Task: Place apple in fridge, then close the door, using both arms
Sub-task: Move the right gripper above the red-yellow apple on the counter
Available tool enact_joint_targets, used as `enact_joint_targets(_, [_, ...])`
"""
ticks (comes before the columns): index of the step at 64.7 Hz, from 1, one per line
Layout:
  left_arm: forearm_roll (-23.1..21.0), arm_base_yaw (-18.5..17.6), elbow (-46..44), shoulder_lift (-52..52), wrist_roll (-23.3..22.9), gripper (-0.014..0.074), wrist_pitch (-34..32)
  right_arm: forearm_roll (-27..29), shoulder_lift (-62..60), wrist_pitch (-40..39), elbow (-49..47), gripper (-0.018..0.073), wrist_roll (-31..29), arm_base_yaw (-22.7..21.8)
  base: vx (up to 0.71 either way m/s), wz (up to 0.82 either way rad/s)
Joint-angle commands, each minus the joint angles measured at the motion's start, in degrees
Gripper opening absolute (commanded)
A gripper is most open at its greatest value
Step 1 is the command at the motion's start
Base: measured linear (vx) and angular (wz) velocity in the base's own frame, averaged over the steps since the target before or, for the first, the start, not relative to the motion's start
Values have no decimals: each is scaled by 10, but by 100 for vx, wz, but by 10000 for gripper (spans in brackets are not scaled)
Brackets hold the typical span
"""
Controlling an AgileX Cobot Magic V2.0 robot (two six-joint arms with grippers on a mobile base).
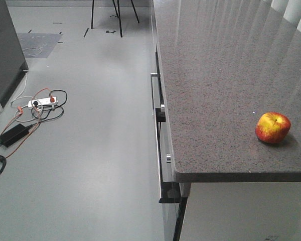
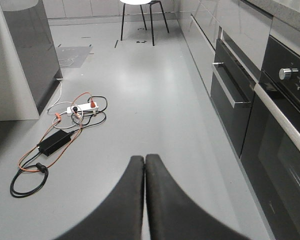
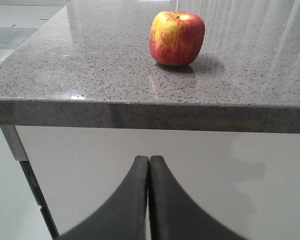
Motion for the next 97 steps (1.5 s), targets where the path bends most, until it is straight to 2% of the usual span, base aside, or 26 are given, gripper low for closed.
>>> enact_joint_targets(1, [2,-1,10,-6,-1,-5,-40,-1,-5,-40,4,-8,-1,0,0,0])
enact_joint_targets(55, [2,-1,10,-6,-1,-5,-40,-19,-5,-57,4,-8,-7,0,0,0])
enact_joint_targets(70, [2,-1,10,-6,-1,-5,-40,-16,-5,-113,2,-8,15,0,0,0])
enact_joint_targets(86, [2,-1,10,-6,-1,-5,-40,2,-5,-117,-11,-8,74,0,0,0])
enact_joint_targets(97, [2,-1,10,-6,-1,-5,-40,-11,-3,-115,-44,-8,69,0,0,0])
